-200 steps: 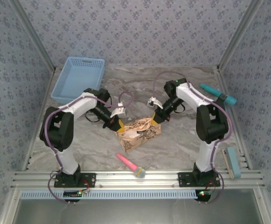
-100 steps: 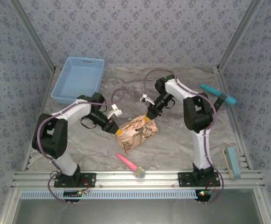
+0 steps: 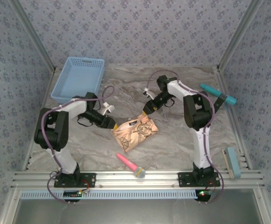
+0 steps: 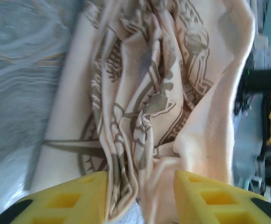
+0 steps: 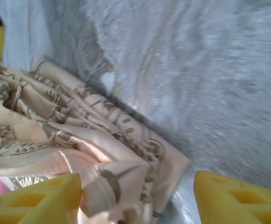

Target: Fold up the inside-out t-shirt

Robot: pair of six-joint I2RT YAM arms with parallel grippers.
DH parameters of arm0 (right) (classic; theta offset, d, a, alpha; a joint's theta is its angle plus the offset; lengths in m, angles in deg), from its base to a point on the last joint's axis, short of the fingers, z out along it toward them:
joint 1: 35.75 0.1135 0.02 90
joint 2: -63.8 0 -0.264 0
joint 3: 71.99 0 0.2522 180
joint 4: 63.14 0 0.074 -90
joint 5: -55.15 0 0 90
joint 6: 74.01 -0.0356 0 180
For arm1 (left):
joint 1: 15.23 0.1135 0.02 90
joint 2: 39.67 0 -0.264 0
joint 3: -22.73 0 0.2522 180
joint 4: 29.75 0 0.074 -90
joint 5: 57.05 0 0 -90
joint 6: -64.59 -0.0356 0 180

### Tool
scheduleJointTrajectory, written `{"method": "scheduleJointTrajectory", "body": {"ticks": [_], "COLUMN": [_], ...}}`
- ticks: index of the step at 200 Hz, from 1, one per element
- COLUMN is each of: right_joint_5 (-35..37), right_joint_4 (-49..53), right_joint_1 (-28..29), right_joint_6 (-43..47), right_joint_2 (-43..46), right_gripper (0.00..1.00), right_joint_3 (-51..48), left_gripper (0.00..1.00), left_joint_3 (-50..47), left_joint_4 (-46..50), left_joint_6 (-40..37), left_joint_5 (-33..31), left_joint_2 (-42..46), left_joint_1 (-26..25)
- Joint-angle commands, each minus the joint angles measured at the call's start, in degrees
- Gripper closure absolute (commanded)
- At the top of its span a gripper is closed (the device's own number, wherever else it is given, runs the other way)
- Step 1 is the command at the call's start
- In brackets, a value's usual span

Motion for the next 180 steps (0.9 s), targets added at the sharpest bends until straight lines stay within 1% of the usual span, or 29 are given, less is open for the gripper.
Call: {"method": "scheduleJointTrajectory", "body": {"ticks": [1,3,6,11,21,27,33,44,49,56,62,67,72,78,85,90,98,105,115,122,130,136,140,143,153,158,180], "right_joint_5": [4.52,5.57,7.42,10.33,19.62,25.81,34.33,48.27,53.56,59.08,61.44,60.64,58.21,50.77,39.56,33.92,27.10,23.60,22.84,23.20,21.93,20.87,19.74,18.98,17.71,17.72,20.88], "right_joint_4": [-21.33,-22.90,-24.92,-27.20,-29.96,-30.59,-31.00,-31.42,-32.02,-33.69,-34.08,-33.19,-31.43,-29.21,-27.72,-27.03,-27.38,-29.64,-33.89,-36.13,-38.04,-39.71,-40.97,-41.97,-45.05,-46.14,-52.84], "right_joint_1": [-0.39,-0.35,-0.17,0.14,1.22,2.28,3.63,6.43,7.69,9.14,9.82,9.79,8.94,7.53,5.59,4.59,3.75,4.32,6.53,8.40,10.25,11.33,11.91,12.36,13.69,14.25,16.22], "right_joint_6": [-15.10,-15.85,-16.95,-18.35,-20.60,-21.64,-22.42,-23.67,-24.94,-26.24,-29.05,-32.98,-37.08,-40.74,-41.93,-44.60,-47.55,-48.70,-48.92,-48.80,-48.94,-49.36,-49.51,-49.57,-50.44,-50.90,-52.50], "right_joint_2": [11.25,12.15,13.48,15.66,19.87,22.37,24.74,28.99,30.78,33.70,36.13,37.90,39.26,40.58,41.18,41.32,41.41,41.98,43.50,44.12,43.97,43.29,42.57,41.99,39.49,38.11,33.81], "right_gripper": [0.01,0.01,0.00,0.00,0.00,0.01,0.00,0.00,0.00,0.00,0.00,0.00,0.00,0.01,0.10,0.14,0.20,0.26,0.34,0.38,0.43,0.48,0.55,0.58,0.64,0.69,0.70], "right_joint_3": [-8.29,-9.22,-10.51,-12.48,-15.44,-16.66,-17.68,-19.86,-21.22,-23.39,-25.14,-25.94,-26.47,-26.50,-26.73,-27.08,-28.86,-32.39,-37.26,-39.67,-41.56,-42.50,-43.17,-43.53,-44.24,-44.09,-45.35], "left_gripper": [0.47,0.39,0.35,0.34,0.32,0.32,0.32,0.33,0.37,0.41,0.43,0.47,0.51,0.53,0.57,0.58,0.58,0.59,0.64,0.64,0.64,0.63,0.62,0.62,0.60,0.60,0.60], "left_joint_3": [0.76,0.98,1.20,1.47,2.02,2.21,2.20,1.47,0.74,-0.23,-0.77,-1.17,-1.88,-2.60,-3.37,-4.05,-5.31,-6.64,-8.65,-10.04,-11.25,-11.82,-11.97,-12.09,-12.29,-12.10,-12.63], "left_joint_4": [-2.30,-2.37,-2.48,-2.67,-2.81,-3.39,-4.13,-6.88,-7.39,-10.31,-10.99,-11.78,-12.63,-13.81,-15.01,-15.89,-17.24,-18.24,-19.84,-21.17,-22.42,-23.02,-23.43,-23.80,-24.64,-24.89,-26.61], "left_joint_6": [7.73,8.31,9.49,10.77,12.48,13.95,15.59,18.54,20.09,20.86,21.12,21.78,22.51,23.36,24.23,24.80,25.25,25.59,26.55,27.05,27.15,27.01,26.77,26.60,26.28,26.29,25.48], "left_joint_5": [-5.31,-6.80,-8.46,-10.72,-14.19,-15.70,-17.04,-15.95,-14.51,-12.25,-11.08,-11.52,-12.30,-13.13,-14.99,-16.61,-18.96,-21.26,-24.52,-26.16,-28.93,-30.95,-32.03,-32.55,-32.84,-32.84,-33.03], "left_joint_2": [7.49,8.18,9.16,10.84,14.36,16.59,18.69,22.20,23.47,24.88,25.50,25.75,25.85,25.74,25.40,25.02,24.51,24.18,23.73,23.55,23.36,22.87,22.49,22.16,20.58,19.62,15.15], "left_joint_1": [1.25,1.27,1.23,1.24,1.24,1.25,1.24,0.75,0.09,-1.79,-4.03,-6.34,-8.90,-12.16,-15.83,-18.37,-21.26,-23.19,-24.17,-24.18,-24.15,-23.94,-23.75,-23.49,-22.39,-21.74,-20.46]}}
